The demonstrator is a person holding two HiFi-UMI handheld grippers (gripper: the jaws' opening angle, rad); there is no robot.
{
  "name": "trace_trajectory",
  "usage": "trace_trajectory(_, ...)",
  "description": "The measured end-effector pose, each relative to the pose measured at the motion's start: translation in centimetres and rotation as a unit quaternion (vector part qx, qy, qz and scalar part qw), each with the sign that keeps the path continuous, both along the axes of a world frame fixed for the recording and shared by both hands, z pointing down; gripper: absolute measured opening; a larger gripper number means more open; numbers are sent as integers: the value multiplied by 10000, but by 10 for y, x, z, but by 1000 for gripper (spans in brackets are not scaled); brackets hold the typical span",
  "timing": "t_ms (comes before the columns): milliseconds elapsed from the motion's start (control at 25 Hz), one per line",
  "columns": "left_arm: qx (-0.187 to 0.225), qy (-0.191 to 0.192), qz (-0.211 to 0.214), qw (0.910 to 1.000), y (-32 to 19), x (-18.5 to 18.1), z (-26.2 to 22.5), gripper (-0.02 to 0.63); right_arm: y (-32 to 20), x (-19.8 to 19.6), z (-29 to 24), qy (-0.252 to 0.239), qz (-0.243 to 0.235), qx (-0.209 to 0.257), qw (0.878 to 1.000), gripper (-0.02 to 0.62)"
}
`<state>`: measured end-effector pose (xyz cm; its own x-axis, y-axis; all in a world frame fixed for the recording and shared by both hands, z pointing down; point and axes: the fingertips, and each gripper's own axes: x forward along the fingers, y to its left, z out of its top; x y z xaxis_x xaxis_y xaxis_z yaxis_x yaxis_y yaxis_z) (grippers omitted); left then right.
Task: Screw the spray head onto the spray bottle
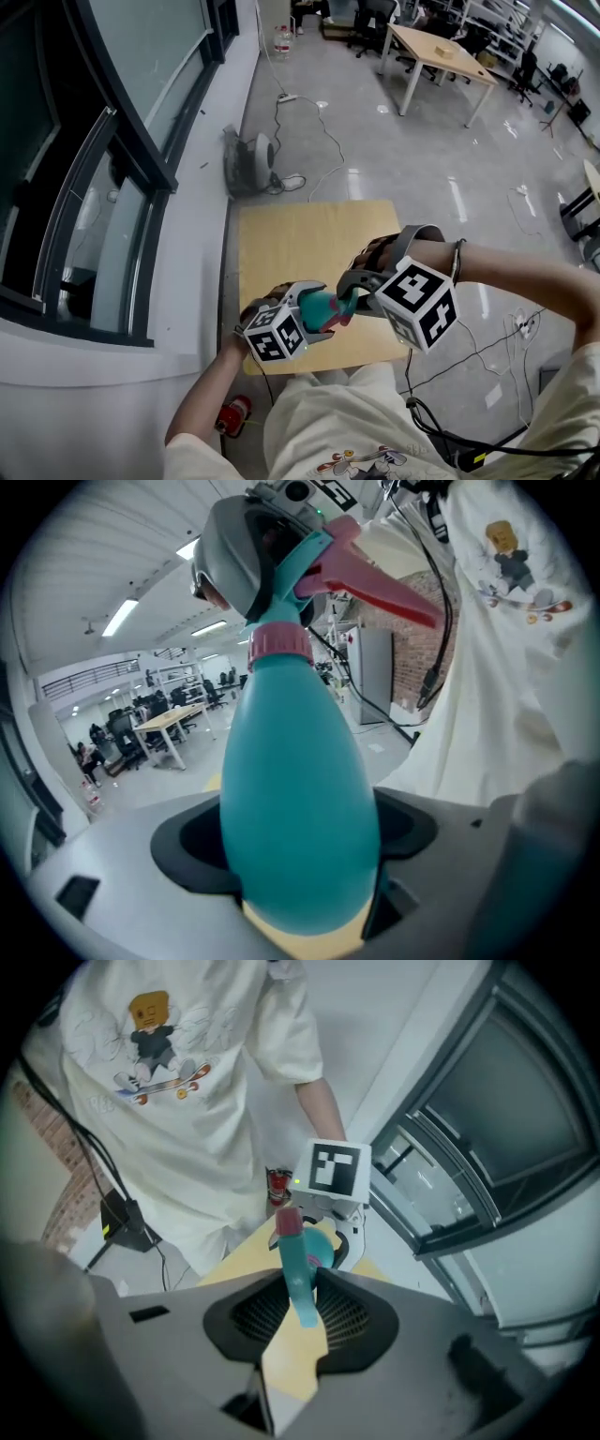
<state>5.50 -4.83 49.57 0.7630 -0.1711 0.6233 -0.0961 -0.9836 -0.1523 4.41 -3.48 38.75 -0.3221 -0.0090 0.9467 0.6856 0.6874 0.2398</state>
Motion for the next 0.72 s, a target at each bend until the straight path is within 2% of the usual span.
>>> trace_trajectory(80, 177, -4, -395, 9991, -7, 0, 0, 425, -4, 0, 0, -52, 680, -347, 9971, 89)
trace_trajectory(200, 352, 88, -964, 9947, -15, 1, -1, 425, -12, 2, 2, -46, 1696, -924, 9812, 89)
trace_trajectory(280, 457, 107, -1443, 9884, -22, 1, -1, 425, -17, 3, 2, -46, 2336, -1272, 9639, 89)
trace_trajectory(360, 590, 90, -2034, 9773, -30, 0, -2, 423, -22, 4, 2, -69, 3000, -1636, 9398, 89)
trace_trajectory(440, 809, -10, -2585, 9626, -37, -5, -2, 423, -29, 3, 3, -125, 3630, -1999, 9100, 89)
trace_trajectory(520, 1103, -236, -3064, 9452, -44, -12, -2, 423, -38, 4, 5, -153, 4280, -2313, 8736, 89)
trace_trajectory(640, 1432, -500, -3537, 9230, -53, -22, -4, 423, -47, 4, 3, -239, 5259, -2902, 7991, 89)
trace_trajectory(720, 1434, -504, -3667, 9179, -55, -23, -5, 423, -50, 4, 2, -294, 5731, -3232, 7525, 89)
